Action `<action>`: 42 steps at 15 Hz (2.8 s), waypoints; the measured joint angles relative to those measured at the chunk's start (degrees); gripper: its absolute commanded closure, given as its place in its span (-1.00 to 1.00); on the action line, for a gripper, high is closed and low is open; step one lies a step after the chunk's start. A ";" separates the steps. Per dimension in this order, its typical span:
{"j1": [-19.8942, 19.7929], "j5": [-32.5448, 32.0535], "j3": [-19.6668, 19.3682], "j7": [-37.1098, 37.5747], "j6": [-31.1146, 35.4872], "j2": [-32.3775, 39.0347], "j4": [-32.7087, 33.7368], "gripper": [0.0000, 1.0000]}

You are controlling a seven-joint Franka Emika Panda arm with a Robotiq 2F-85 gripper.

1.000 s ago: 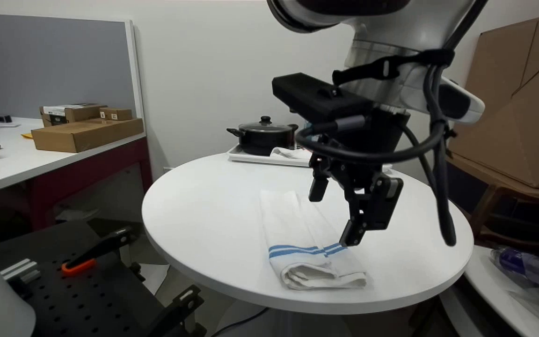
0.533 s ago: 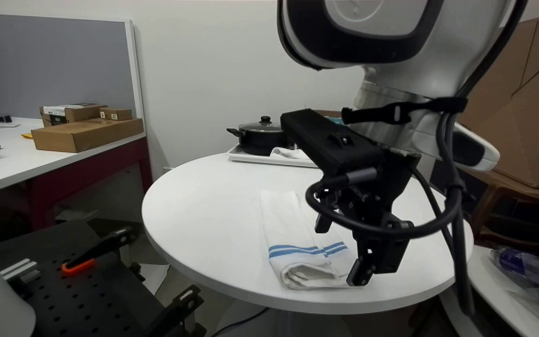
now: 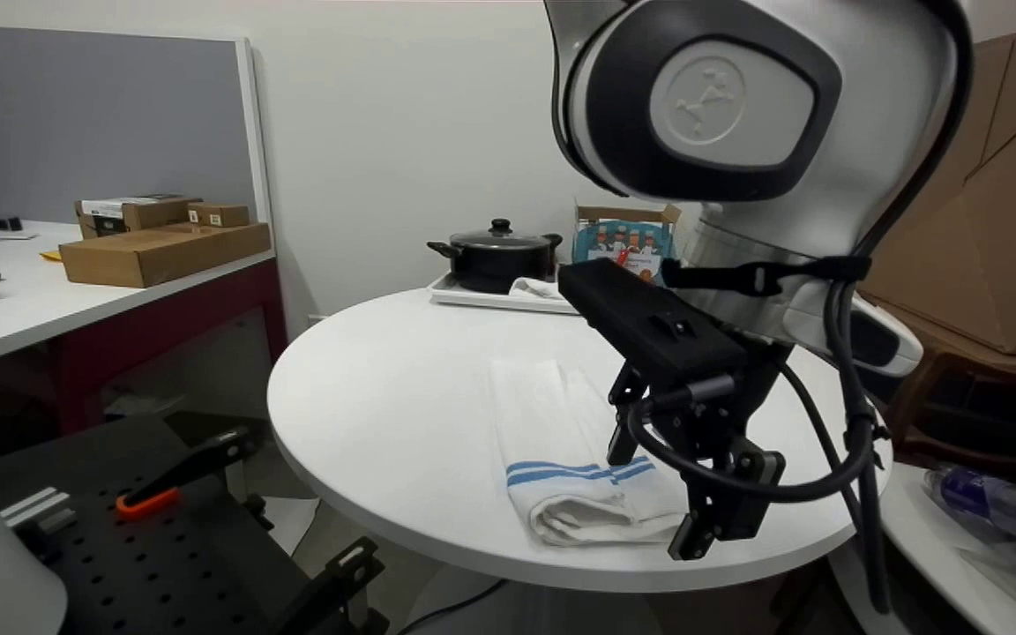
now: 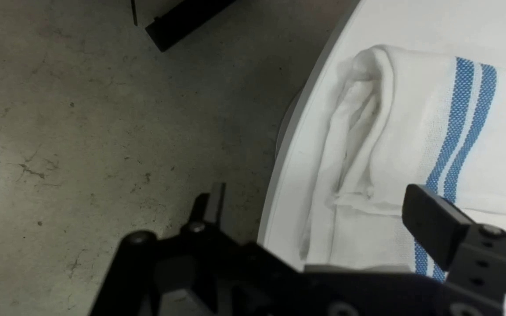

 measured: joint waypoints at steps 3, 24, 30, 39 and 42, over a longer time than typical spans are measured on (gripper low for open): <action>-0.32 0.00 1.60 0.00 0.44 3.14 1.93 -1.00; -4.18 -0.37 4.96 0.06 3.54 10.01 3.48 0.87; -4.46 -0.38 5.41 -0.31 -0.53 5.44 2.93 0.87; 0.68 -0.38 5.46 -0.56 -13.03 -15.74 0.73 0.87; 4.31 -0.39 5.55 -0.56 -14.41 -18.90 0.04 0.87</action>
